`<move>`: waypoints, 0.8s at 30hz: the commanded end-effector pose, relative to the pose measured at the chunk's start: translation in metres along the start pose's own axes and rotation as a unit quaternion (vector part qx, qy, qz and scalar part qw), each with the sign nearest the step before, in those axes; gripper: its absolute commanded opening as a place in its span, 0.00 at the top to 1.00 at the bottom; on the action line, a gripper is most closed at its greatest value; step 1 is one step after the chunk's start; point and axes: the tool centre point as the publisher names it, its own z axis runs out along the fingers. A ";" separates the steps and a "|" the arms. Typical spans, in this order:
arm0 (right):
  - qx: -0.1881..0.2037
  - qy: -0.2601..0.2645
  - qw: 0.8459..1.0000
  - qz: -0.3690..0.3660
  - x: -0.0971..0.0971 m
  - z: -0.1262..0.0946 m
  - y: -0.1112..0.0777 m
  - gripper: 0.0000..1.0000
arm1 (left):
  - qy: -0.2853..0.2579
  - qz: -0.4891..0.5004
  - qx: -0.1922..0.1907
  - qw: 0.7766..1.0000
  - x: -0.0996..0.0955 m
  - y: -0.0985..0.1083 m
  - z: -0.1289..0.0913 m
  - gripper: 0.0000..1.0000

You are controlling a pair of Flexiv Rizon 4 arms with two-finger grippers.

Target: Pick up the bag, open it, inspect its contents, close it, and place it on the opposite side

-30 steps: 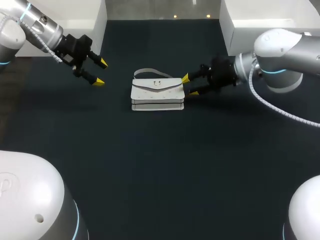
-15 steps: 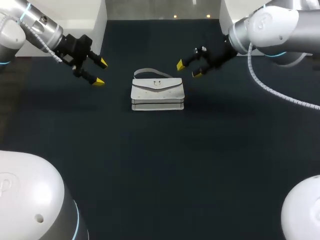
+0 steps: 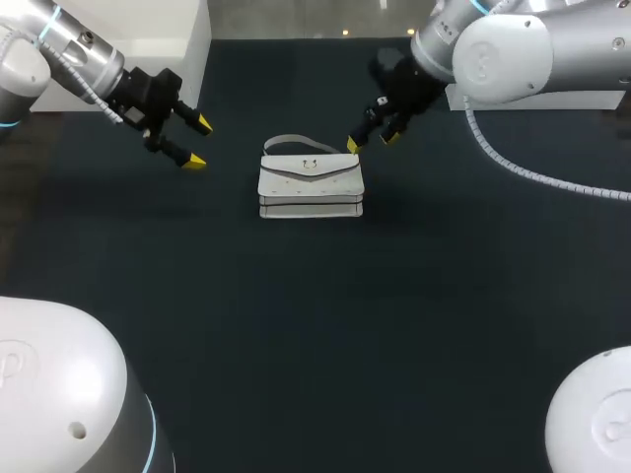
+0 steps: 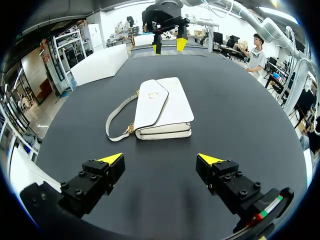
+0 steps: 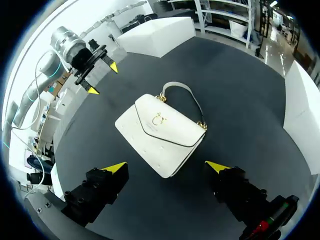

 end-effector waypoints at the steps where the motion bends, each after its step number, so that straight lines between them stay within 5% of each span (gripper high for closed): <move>1: 0.031 -0.059 0.998 -0.020 0.006 -0.002 0.013 0.00 | 0.000 0.018 -0.004 1.000 -0.004 -0.002 0.001 0.00; 13: -0.037 -0.181 0.955 -0.234 0.018 -0.022 0.012 0.00 | -0.040 0.132 -0.017 0.990 -0.015 -0.032 -0.011 0.00; 24: -0.077 -0.268 0.903 -0.326 0.036 -0.003 -0.008 0.00 | -0.090 0.203 -0.002 0.975 -0.012 -0.049 -0.005 0.00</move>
